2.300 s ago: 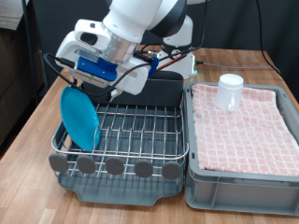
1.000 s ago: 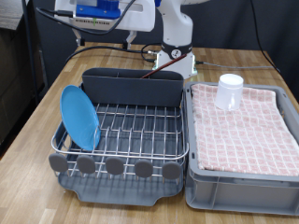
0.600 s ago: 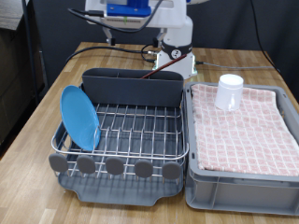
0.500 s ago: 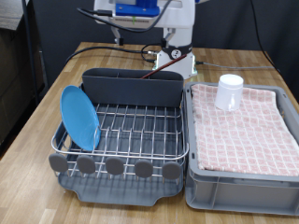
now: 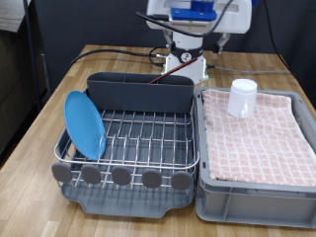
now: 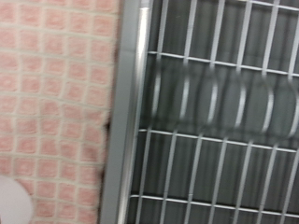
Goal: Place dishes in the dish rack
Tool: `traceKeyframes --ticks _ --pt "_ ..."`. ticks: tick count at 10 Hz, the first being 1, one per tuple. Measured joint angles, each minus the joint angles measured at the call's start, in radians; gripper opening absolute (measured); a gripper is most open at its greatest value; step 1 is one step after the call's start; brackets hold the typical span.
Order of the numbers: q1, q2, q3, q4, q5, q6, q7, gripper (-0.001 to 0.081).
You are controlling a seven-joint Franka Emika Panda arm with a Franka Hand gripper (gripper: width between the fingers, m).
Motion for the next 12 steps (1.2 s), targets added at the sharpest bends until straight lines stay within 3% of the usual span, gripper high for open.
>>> traceKeyframes --ticks 2,4,5,10,12 --pt "0.019 -0.018 0.048 -0.028 0.000 0.005 0.028 0.0802" --pt "0.015 -0.052 0.101 -0.070 -0.066 0.030 0.155 0.0802" --pt "0.015 -0.050 0.099 -0.069 -0.055 0.025 0.141 0.0802" --pt "0.021 -0.046 0.128 0.017 0.010 -0.158 0.164 0.0802" --pt "0.025 -0.044 0.152 0.034 0.031 -0.183 0.191 0.0802"
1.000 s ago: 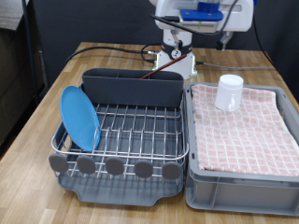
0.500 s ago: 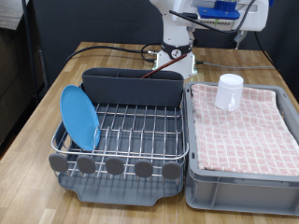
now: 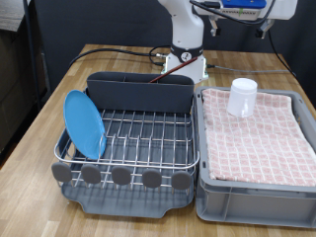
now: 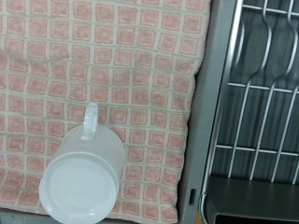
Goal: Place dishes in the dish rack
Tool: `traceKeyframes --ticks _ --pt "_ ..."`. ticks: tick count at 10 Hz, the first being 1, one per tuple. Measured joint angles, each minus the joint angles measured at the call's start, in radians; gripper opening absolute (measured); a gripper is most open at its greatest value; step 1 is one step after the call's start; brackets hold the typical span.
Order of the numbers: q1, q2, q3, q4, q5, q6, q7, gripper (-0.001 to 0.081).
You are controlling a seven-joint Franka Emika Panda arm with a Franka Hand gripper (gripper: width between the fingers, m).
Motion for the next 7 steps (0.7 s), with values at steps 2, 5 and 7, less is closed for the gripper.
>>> traceKeyframes --ticks 2,5,7 --pt "0.006 0.010 0.012 0.005 0.017 0.000 0.002 0.0802" --pt "0.006 0.010 0.012 0.004 0.012 0.008 0.001 0.0802" --pt "0.006 0.015 0.012 0.004 0.012 0.000 -0.007 0.0802"
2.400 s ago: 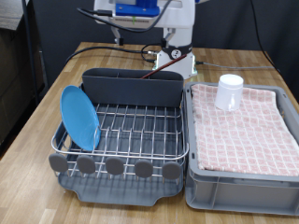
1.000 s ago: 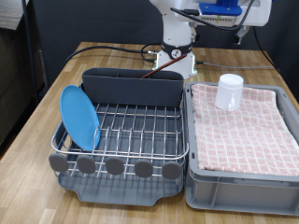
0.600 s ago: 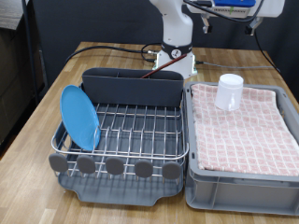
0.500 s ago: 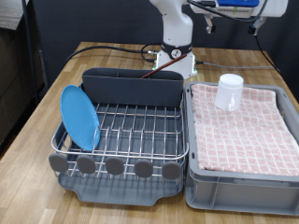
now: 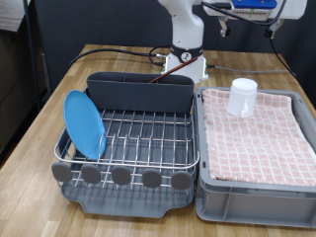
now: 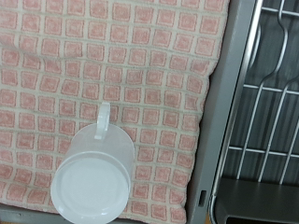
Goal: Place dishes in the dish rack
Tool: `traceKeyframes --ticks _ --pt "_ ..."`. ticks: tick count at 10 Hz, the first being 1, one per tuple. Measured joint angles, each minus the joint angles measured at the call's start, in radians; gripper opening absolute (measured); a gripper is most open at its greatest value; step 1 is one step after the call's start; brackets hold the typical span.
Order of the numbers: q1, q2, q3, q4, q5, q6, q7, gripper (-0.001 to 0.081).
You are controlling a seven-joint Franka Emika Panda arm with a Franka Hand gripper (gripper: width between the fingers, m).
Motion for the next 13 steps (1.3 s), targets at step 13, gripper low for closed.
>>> traceKeyframes --ticks 13 --pt "0.005 0.169 0.031 0.033 0.097 -0.124 -0.011 0.0802"
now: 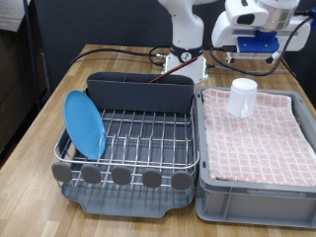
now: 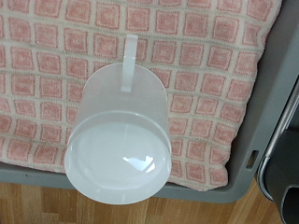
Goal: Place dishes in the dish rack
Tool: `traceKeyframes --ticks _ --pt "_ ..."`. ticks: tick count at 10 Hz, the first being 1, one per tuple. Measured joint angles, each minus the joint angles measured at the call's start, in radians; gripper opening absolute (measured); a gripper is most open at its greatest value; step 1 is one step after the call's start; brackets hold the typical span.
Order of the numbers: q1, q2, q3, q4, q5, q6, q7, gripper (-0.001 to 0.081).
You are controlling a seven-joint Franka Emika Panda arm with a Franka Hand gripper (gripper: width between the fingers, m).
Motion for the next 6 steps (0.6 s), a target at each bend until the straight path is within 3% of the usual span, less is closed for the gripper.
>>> traceKeyframes --ticks 6 --pt "0.001 0.034 0.021 0.001 0.046 0.038 0.055 0.0802"
